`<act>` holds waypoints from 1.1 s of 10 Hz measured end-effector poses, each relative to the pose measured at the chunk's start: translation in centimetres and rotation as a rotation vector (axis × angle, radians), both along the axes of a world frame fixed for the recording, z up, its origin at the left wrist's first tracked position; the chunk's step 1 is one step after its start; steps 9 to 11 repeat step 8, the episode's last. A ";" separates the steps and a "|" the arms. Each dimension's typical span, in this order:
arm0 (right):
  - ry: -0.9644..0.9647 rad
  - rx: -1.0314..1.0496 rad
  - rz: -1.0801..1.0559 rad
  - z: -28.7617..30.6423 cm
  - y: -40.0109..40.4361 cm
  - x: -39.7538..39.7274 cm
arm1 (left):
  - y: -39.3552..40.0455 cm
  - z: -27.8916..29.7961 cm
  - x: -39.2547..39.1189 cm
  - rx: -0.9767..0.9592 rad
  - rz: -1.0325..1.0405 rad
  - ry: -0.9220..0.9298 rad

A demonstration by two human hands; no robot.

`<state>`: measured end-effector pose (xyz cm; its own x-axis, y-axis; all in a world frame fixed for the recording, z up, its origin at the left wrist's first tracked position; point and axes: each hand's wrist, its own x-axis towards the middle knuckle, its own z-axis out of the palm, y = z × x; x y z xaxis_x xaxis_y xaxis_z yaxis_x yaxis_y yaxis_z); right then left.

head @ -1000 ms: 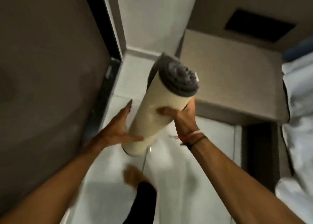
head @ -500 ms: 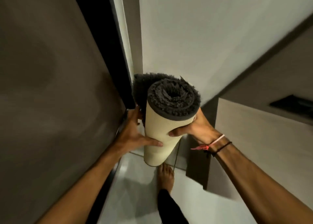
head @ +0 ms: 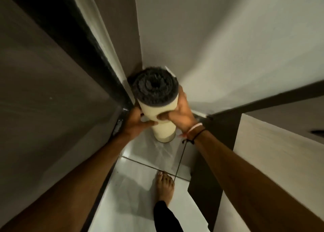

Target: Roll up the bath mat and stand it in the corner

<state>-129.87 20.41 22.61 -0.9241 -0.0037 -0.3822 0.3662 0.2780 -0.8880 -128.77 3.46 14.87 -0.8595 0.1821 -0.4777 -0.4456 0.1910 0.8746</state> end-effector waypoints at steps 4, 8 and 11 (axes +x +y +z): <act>-0.018 -0.160 0.003 -0.7 1.4 -2.3 | -0.2 2.3 -1.6 -0.116 0.079 0.101; -0.349 0.391 0.061 3.8 0.7 -2.2 | 0.5 9.9 -0.5 -0.761 -0.101 0.220; -0.349 0.391 0.061 3.8 0.7 -2.2 | 0.5 9.9 -0.5 -0.761 -0.101 0.220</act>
